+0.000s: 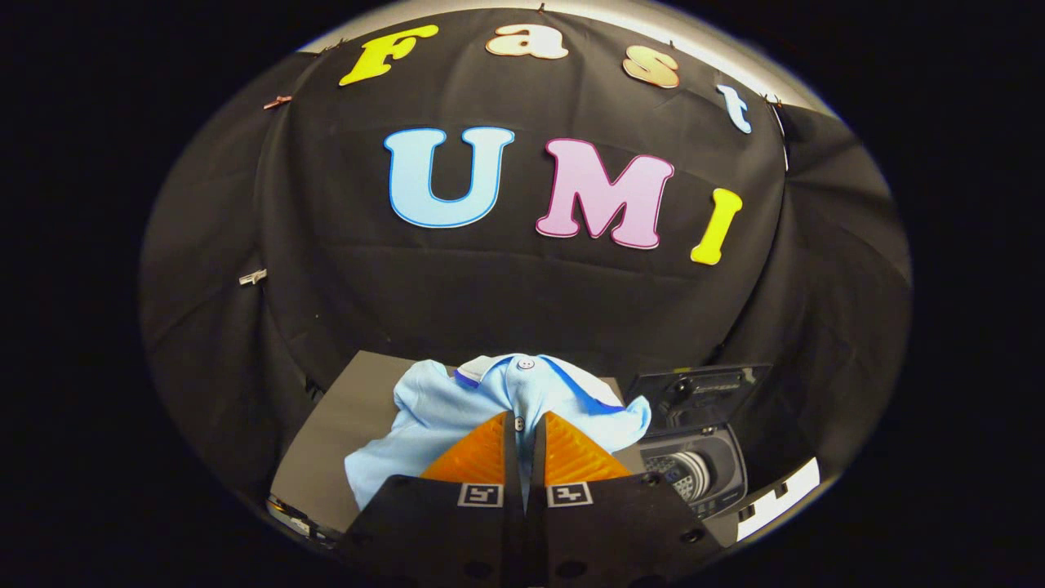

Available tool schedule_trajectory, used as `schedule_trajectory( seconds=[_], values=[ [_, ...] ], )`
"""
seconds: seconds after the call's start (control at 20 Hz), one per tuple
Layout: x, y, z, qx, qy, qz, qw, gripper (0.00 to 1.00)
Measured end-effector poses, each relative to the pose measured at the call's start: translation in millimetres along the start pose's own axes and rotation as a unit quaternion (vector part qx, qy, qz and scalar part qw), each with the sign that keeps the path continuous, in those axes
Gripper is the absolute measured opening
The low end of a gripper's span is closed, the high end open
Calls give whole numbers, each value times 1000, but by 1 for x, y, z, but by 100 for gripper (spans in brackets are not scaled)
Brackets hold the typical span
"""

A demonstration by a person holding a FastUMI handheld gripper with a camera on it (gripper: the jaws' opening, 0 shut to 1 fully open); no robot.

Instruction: Put the clothes into the washing machine and then close the washing machine lid.

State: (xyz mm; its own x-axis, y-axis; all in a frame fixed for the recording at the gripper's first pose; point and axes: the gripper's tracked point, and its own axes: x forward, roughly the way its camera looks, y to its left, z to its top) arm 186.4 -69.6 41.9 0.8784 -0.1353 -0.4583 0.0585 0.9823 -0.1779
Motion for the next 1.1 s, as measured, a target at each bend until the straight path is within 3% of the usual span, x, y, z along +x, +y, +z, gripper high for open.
schedule_trajectory(
  seconds=[0.35,1.1],
  values=[
    [-15,-53,21,-11,-32,24,999,5],
    [-4,-212,31,-16,-63,26,998,5]
  ],
)
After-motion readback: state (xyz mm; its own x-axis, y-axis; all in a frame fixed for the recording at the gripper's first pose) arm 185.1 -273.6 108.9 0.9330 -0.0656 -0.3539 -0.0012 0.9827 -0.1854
